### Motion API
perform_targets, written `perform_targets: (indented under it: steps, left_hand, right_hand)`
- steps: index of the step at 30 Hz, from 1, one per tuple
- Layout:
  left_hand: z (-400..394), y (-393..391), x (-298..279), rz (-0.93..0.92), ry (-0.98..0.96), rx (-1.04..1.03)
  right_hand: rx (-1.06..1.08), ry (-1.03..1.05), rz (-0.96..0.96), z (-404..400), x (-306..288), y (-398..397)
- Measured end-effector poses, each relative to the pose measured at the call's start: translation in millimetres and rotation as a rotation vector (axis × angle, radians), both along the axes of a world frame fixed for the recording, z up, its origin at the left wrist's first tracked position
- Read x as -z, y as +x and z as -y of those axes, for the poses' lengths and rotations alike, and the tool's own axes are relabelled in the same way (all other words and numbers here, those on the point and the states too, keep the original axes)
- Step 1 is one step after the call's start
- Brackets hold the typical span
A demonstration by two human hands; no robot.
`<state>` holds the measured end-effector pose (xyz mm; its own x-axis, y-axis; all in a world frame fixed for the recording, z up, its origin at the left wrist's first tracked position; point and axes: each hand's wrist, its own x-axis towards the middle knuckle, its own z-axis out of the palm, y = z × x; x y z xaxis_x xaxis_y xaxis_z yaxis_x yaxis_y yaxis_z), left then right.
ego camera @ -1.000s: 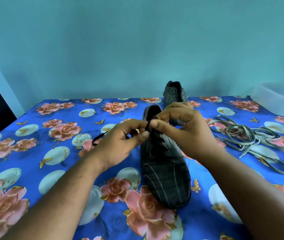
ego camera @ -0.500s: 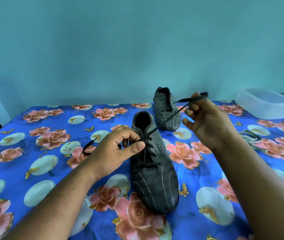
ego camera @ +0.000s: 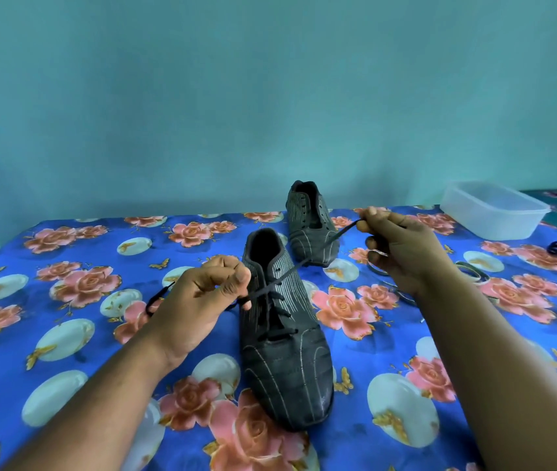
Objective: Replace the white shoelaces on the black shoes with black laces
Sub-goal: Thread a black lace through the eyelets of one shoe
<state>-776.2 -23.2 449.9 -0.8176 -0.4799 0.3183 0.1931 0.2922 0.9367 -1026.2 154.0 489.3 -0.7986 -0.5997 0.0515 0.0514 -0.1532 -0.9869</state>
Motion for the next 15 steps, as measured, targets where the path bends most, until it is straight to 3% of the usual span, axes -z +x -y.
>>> perform_targets:
  steps: [6,11,15]
  left_hand:
    - [-6,7,-9,0.001,-0.01,-0.029]
    - [-17,5,-20,-0.06,-0.016,-0.126]
    - [-19,3,-17,-0.091,-0.002,-0.047]
  right_hand:
    - [-0.451,-0.096,-0.127,10,-17,49]
    - [-0.586,-0.116,-0.246,15,-14,69]
    - [-0.634,0.014,-0.445,18,-11,84]
